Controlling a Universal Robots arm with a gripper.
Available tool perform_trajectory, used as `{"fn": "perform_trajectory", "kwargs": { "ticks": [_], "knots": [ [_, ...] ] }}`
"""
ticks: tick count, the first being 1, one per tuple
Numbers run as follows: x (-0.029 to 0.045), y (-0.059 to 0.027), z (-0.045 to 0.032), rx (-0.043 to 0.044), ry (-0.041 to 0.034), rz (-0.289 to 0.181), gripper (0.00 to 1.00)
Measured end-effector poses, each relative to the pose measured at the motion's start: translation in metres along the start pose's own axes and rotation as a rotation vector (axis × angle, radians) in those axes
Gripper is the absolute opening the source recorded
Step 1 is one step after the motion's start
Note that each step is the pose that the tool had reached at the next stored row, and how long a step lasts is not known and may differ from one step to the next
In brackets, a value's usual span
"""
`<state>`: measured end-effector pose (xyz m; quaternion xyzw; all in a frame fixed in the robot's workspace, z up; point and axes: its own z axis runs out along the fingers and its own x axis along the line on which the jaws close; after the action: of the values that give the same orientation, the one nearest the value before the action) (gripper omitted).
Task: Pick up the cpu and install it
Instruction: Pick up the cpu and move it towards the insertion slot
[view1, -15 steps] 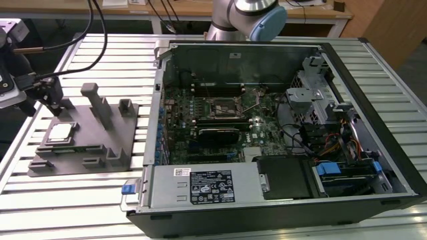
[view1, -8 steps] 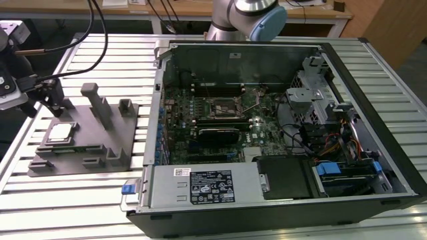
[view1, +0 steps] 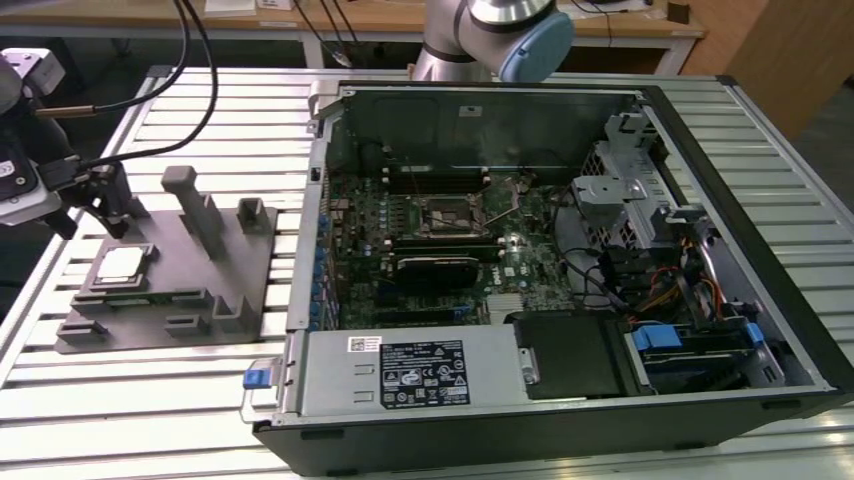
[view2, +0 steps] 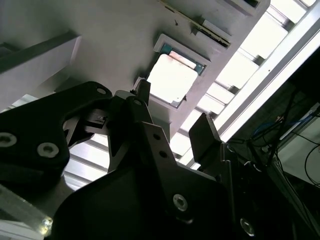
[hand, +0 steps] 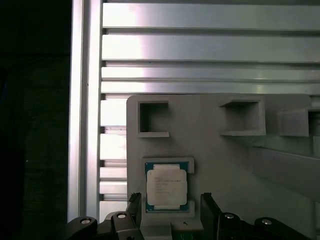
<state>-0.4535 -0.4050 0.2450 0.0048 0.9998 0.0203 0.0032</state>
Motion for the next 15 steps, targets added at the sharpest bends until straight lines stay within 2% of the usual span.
{"fn": "perform_trajectory", "kwargs": {
  "ticks": [9,15],
  "knots": [
    [0.0001,-0.0031,0.0101,0.0012,0.0010,-0.020,0.58],
    [0.0000,-0.0050,0.0203,0.0022,0.0009,-0.021,0.58]
  ]
}}
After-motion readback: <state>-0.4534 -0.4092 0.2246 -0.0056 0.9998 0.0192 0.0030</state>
